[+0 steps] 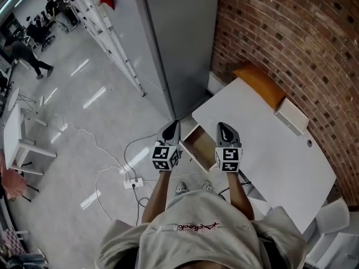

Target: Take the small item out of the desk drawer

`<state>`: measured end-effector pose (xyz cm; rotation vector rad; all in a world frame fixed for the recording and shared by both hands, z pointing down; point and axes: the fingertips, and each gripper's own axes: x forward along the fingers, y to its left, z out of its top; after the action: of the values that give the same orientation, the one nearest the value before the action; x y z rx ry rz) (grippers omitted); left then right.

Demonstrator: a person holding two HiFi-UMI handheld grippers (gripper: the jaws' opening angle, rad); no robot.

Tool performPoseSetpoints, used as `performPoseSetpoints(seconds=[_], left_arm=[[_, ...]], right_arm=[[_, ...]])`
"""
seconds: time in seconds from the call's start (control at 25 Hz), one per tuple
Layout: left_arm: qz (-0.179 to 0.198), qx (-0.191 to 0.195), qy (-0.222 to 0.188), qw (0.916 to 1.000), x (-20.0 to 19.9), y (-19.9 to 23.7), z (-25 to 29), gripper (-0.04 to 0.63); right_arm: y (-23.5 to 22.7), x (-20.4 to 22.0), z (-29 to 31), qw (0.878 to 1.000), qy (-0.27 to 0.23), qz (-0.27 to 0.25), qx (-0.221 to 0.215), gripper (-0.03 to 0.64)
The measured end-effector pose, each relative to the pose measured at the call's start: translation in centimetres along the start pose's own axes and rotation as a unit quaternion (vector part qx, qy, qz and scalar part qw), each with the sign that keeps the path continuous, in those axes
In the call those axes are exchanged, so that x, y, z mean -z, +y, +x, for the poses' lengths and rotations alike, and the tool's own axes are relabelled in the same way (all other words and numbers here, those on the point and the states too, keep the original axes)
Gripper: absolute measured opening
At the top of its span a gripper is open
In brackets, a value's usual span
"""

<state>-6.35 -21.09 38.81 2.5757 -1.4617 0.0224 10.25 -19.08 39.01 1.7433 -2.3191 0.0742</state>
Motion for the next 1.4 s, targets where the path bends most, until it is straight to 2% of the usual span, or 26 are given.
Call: performPoseSetpoints(seconds=[0.28,0.76,1.4], left_arm=[[0.024,0.005,-0.022,0.9995,-3.2,-0.2,0.7,0.009],[0.021,0.002,-0.037,0.9991,-4.2,-0.3,1.5,0.009],[0.032,-0.008,-0.038,0.9987,-4.9,0.7,1.4,0.009]], right_arm=[[-1.2,-2.6,0.0,1.0,-0.027,-0.003,0.01,0.012],[-1.8,-4.3,0.8,0.999,-0.045,-0.012,0.007,0.012],[-2.5,-3.2,1.2,0.999,-0.035,0.001,0.01,0.012]])
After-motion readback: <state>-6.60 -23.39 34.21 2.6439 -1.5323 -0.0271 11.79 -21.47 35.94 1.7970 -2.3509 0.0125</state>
